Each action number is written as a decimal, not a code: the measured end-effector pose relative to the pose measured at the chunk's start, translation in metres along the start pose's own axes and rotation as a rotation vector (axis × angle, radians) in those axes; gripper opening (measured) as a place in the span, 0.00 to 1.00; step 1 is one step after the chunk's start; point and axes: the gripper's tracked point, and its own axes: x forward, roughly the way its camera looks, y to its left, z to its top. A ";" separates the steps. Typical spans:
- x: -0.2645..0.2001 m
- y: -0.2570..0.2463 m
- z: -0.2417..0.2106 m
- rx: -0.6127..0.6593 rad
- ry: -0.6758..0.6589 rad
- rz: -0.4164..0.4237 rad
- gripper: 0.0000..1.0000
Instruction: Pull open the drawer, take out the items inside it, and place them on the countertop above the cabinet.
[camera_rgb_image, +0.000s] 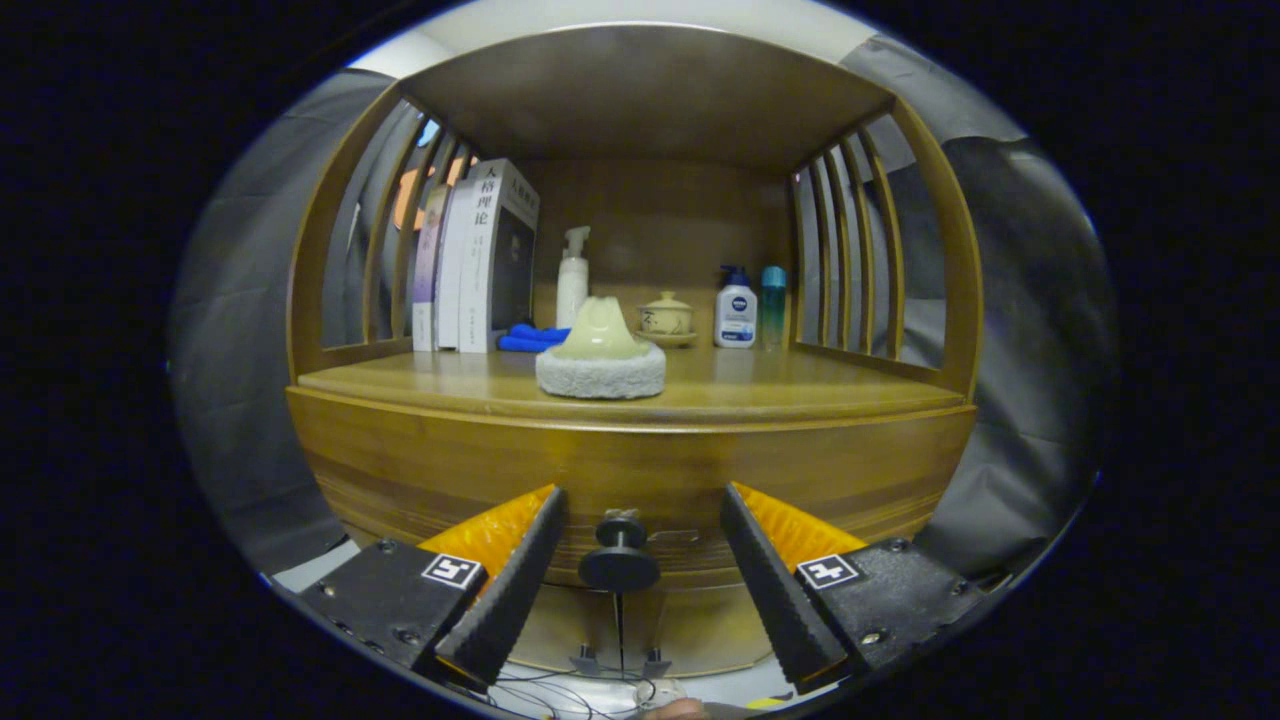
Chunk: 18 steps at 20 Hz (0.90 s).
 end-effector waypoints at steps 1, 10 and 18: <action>-0.008 0.000 0.001 -0.004 -0.004 0.007 1.00; -0.106 -0.001 0.005 0.020 -0.044 0.021 1.00; -0.159 -0.013 0.003 0.064 -0.077 -0.012 1.00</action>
